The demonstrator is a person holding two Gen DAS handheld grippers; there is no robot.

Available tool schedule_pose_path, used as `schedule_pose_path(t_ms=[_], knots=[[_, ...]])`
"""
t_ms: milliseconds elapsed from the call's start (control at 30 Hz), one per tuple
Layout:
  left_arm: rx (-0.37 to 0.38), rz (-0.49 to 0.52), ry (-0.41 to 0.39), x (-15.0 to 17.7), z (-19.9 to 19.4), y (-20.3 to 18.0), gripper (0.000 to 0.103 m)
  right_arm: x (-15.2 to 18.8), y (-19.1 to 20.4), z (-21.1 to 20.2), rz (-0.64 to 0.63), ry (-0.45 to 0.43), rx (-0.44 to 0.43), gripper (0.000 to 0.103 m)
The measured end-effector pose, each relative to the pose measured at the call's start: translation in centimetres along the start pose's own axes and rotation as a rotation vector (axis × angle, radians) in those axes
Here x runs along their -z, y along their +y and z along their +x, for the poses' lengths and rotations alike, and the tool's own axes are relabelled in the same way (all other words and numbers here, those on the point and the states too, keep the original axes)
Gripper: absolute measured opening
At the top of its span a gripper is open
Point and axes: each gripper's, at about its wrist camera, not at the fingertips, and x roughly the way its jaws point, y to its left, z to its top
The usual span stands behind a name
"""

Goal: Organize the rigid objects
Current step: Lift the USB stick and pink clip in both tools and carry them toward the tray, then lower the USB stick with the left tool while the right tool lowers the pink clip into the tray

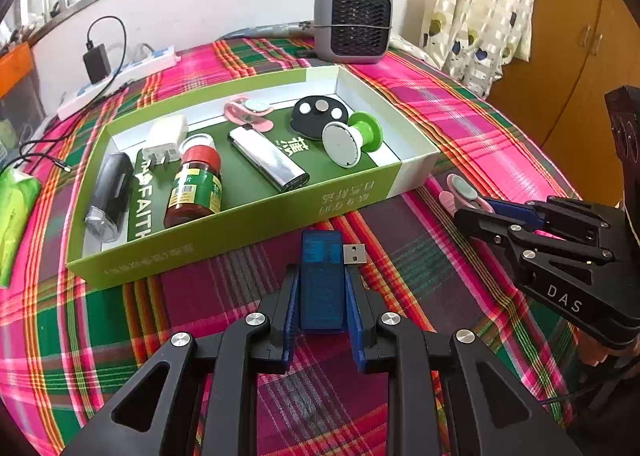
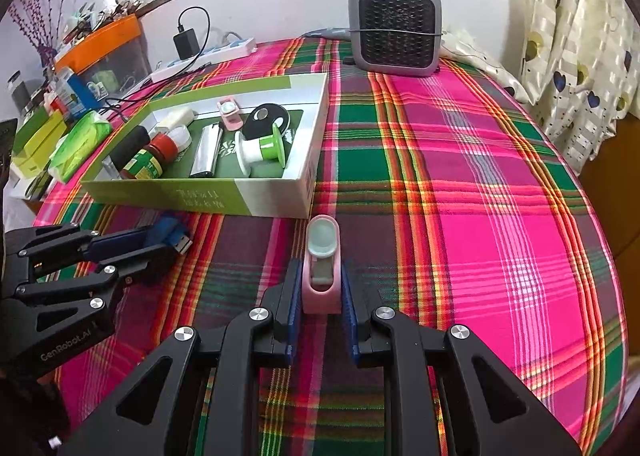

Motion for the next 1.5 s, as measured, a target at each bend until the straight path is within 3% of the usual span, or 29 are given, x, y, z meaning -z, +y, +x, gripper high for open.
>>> schedule_pose_path(t_ms=[600,1033,1500], knots=[[-0.008,-0.038,-0.015,0.6,-1.1,0.5,0.021,0.2,0.5,-0.8,-0.01,-0.03,-0.013,0.019],[-0.027,-0.058,-0.116,-0.6,-4.7,0.8,0.021,-0.5,0.9,-3.0,-0.008,-0.102,-0.036,0.019],[-0.053,-0.074,-0.173,-2.9,-6.0,2.0,0.021,-2.9,2.3,-3.6,-0.03,-0.155,-0.065,0.019]])
